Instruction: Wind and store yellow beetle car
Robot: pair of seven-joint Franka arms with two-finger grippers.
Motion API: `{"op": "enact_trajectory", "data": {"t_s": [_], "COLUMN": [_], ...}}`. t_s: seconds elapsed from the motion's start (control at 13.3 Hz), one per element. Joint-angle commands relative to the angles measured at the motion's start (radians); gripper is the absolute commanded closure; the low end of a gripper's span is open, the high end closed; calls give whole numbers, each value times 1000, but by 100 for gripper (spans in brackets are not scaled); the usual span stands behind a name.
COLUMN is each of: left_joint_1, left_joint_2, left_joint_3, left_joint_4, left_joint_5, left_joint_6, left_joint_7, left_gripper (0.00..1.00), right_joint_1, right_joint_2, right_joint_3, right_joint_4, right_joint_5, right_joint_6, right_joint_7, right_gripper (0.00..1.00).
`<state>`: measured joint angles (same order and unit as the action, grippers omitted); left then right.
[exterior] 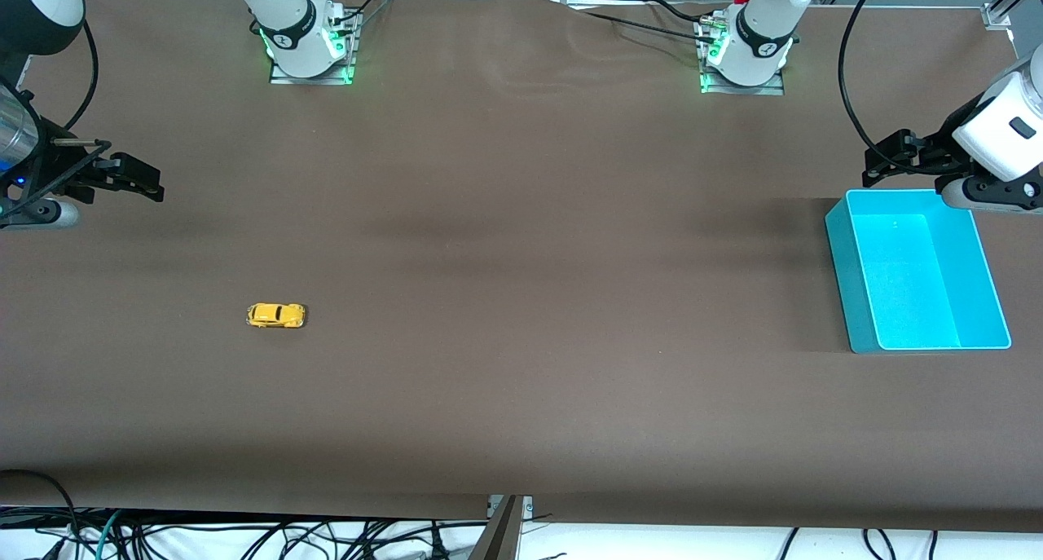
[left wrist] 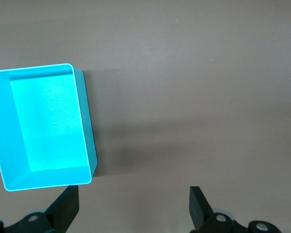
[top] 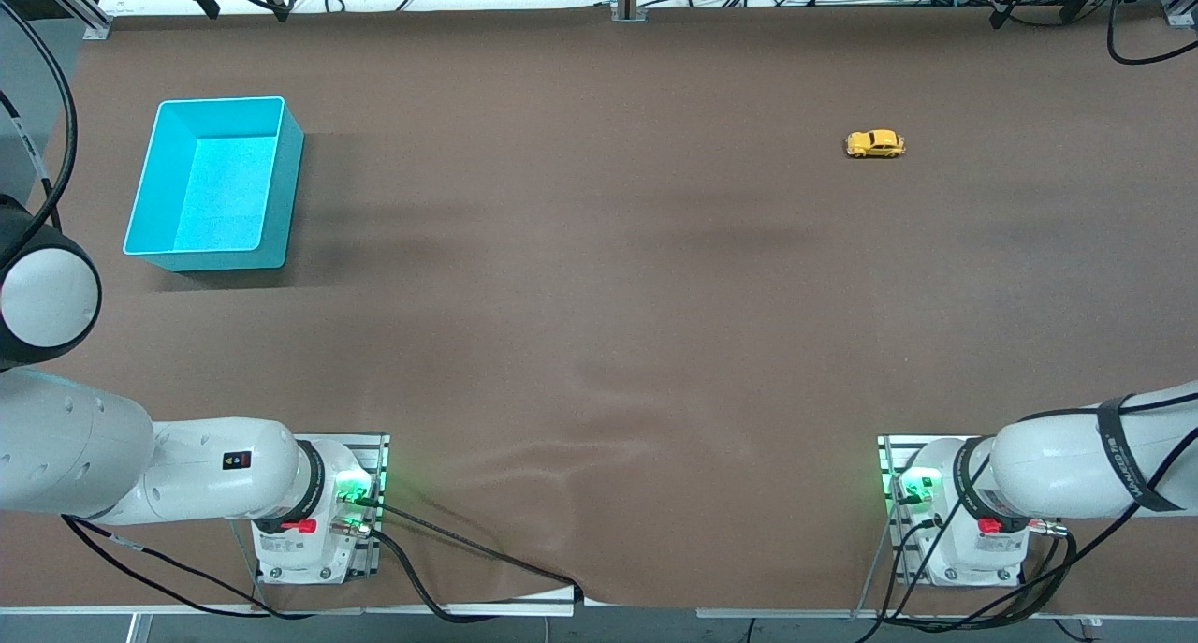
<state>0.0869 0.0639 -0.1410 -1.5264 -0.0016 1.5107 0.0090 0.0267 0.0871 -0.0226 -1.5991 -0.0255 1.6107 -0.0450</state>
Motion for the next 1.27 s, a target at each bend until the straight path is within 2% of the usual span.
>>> {"op": "enact_trajectory", "data": {"t_s": [0.0,1.2], "left_joint_1": [17,16], "left_joint_2": [13,13], "left_joint_3": [-12,-12], "left_joint_4": [32,32], "left_joint_5": [-5,-5], "left_joint_6": [-24,-24], "left_joint_7": [26,26], "left_gripper": [0,0], "right_joint_1": [-8,1], "right_joint_2": [5,23], "right_joint_3": [3,6], "right_joint_4": [13,13], "right_joint_5": [10,6], "right_joint_6": [0,-2], "right_joint_7": [-6,4], "right_gripper": [0,0]}}
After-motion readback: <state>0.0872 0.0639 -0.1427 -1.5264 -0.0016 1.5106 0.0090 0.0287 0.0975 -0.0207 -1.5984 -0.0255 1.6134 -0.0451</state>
